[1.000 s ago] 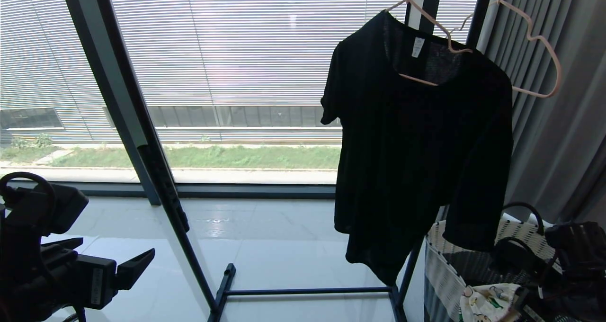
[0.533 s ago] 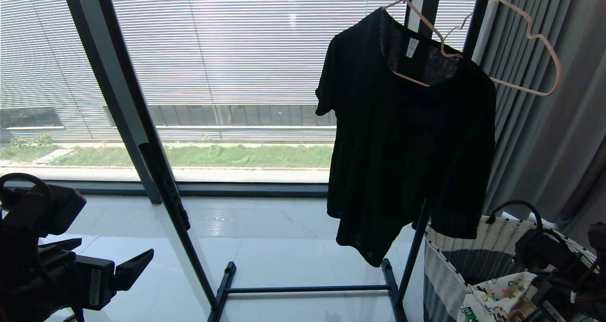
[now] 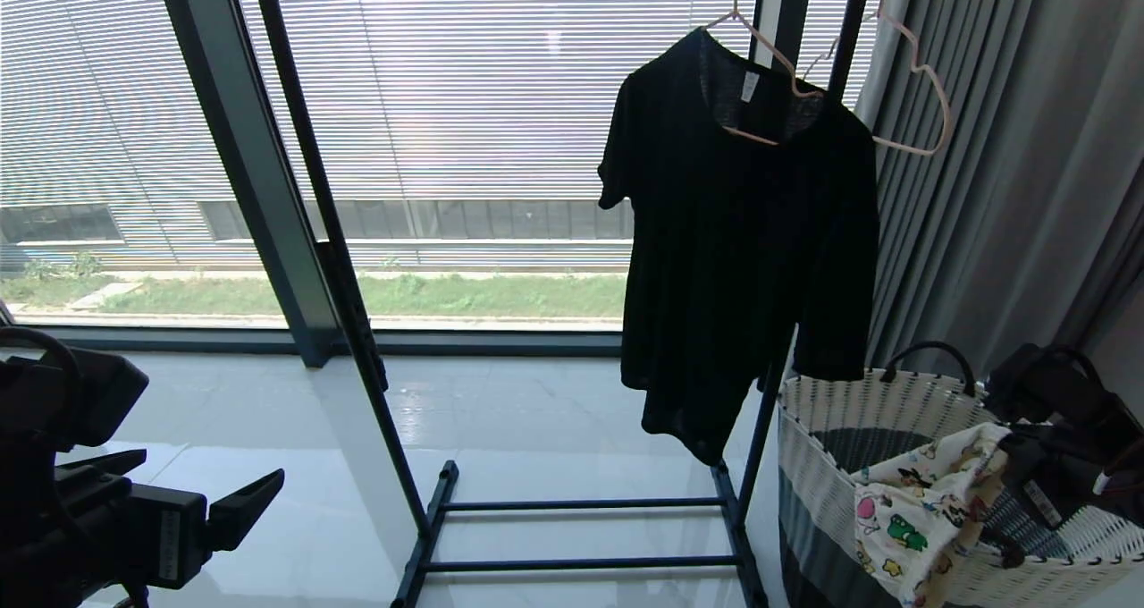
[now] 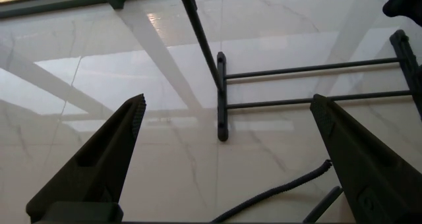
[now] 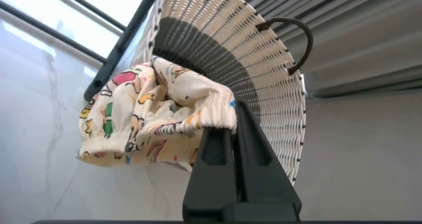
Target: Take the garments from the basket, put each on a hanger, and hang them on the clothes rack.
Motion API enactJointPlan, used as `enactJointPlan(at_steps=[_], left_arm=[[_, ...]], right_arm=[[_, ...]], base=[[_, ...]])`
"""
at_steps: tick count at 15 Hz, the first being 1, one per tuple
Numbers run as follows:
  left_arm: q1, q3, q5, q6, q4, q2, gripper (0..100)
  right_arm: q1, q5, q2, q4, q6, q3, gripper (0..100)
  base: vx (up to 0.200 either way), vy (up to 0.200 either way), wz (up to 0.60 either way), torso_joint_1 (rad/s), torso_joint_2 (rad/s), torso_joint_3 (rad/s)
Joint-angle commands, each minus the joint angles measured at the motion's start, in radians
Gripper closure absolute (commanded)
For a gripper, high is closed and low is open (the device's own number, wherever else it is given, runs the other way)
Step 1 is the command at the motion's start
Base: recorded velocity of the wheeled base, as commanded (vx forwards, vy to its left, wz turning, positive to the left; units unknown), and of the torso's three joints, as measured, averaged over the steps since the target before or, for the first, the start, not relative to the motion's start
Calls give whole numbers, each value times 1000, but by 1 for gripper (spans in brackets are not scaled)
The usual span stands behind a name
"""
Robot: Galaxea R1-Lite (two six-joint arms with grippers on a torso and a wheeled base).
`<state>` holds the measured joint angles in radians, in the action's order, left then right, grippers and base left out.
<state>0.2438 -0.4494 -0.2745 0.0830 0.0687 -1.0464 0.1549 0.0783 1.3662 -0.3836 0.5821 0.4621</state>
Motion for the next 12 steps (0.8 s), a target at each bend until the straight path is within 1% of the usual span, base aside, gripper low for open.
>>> enactJointPlan(at_steps=[1,4,5,6,7,8,9,10,11,12], left_arm=[[3,1,0,0,0,11,0],[5,0,0,0,0,14,0],[6,0,1,0,0,17,0],[17,1,4,0,0,22,0],[49,0,8,-2,0,23,0],[77,-3,21,-5,8,23,0],[163,-15,83,-98,94,19,0],[224,-37,120,-207,192,-4,0],[269,-66,127,-244,258,-50,0],[290,-101,126,-244,292,-98,0]], right_arm=[[51,0,-6,66,-42,89,100],[123,0,-6,200,-91,201,100],[150,0,-2,226,-110,231,100],[198,0,2,255,-160,271,100],[255,0,13,290,-231,319,100],[281,0,22,312,-265,349,100],[316,-2,40,348,-291,414,100],[338,0,54,364,-294,463,100],[357,0,70,374,-295,510,100],[380,0,80,388,-300,558,100]], base=[[-200,0,0,-2,-2,-2],[-200,0,0,-1,1,2],[0,0,0,0,0,0],[0,0,0,0,0,0],[0,0,0,0,0,0],[0,0,0,0,0,0],[0,0,0,0,0,0],[0,0,0,0,0,0],[0,0,0,0,0,0],[0,0,0,0,0,0]])
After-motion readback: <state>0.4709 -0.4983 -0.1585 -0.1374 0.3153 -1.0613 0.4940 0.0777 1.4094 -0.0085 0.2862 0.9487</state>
